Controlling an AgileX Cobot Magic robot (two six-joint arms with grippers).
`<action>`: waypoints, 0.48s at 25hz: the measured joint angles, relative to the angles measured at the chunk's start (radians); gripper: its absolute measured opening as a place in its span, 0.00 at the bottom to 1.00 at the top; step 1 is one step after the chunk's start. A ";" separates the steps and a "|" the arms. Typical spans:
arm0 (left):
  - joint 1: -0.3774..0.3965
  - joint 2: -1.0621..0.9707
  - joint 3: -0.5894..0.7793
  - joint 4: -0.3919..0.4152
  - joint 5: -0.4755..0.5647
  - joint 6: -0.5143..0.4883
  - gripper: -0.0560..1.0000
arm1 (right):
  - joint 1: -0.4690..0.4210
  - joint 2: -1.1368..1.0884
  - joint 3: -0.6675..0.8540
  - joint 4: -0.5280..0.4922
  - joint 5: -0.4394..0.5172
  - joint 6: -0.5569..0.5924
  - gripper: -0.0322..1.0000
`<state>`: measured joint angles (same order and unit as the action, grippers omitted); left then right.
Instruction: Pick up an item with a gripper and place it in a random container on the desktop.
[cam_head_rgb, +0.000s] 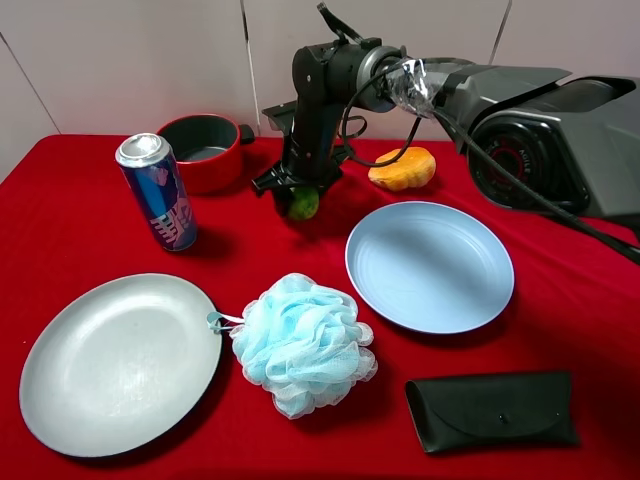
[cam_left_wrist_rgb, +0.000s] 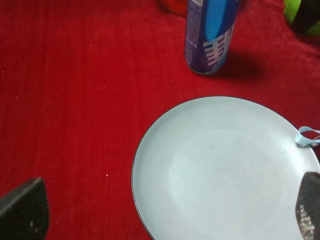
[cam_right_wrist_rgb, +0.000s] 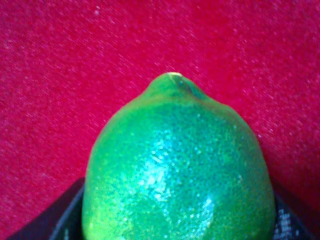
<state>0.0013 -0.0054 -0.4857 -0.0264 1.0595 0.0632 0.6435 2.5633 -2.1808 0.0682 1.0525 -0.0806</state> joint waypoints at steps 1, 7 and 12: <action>0.000 0.000 0.000 0.000 0.000 0.000 1.00 | 0.000 -0.003 0.000 -0.006 0.003 0.002 0.48; 0.000 0.000 0.000 0.000 0.000 0.000 1.00 | 0.000 -0.047 0.000 -0.019 0.034 0.003 0.48; 0.000 0.000 0.000 0.000 0.000 0.000 1.00 | 0.000 -0.068 0.000 -0.029 0.088 0.003 0.48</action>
<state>0.0013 -0.0054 -0.4857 -0.0264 1.0595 0.0632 0.6435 2.4957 -2.1808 0.0394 1.1406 -0.0772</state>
